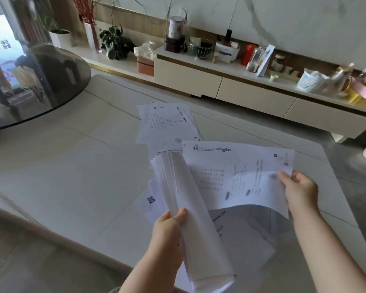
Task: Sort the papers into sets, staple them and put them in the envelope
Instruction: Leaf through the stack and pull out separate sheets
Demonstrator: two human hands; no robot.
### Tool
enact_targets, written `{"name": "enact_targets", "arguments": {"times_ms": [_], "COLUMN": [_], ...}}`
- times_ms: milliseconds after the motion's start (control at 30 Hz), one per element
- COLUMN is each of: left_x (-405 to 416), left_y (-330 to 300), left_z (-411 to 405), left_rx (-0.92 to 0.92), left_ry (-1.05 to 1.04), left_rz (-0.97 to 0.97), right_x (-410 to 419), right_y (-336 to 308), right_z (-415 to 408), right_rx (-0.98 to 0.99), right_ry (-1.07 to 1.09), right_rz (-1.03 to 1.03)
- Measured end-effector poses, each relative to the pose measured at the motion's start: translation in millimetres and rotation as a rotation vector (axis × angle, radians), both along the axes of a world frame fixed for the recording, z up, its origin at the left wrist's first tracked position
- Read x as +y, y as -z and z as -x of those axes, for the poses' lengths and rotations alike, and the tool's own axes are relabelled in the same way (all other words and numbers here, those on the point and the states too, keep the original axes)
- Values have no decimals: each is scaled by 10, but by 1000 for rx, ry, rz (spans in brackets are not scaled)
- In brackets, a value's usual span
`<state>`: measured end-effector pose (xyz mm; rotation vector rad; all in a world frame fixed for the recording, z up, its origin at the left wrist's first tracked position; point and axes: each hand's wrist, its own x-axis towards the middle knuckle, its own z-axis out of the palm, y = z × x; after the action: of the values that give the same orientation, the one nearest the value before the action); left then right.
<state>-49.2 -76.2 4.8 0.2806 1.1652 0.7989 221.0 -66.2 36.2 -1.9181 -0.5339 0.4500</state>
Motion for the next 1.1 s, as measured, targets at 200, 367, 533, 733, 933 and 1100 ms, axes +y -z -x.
{"name": "enact_targets", "arguments": {"times_ms": [200, 367, 533, 733, 933, 1100], "left_x": [-9, -2, 59, 154, 154, 108], "left_y": [-34, -49, -63, -1, 29, 103], "left_z": [5, 16, 93, 146, 114, 74], "left_rx": [-27, -48, -96, -158, -212, -257], "left_ry": [-14, -7, 4, -8, -34, -21], "left_rz": [-2, 18, 51, 83, 142, 194], "right_x": [264, 558, 908, 1361, 1801, 1945], "right_y": [-262, -201, 13, 146, 402, 620], "right_z": [18, 174, 590, 962, 1141, 1162], "right_rx": [96, 112, 375, 686, 704, 648], "right_ry": [107, 125, 86, -103, -130, -69], "right_rz": [-106, -106, -181, -204, -57, 47]}}
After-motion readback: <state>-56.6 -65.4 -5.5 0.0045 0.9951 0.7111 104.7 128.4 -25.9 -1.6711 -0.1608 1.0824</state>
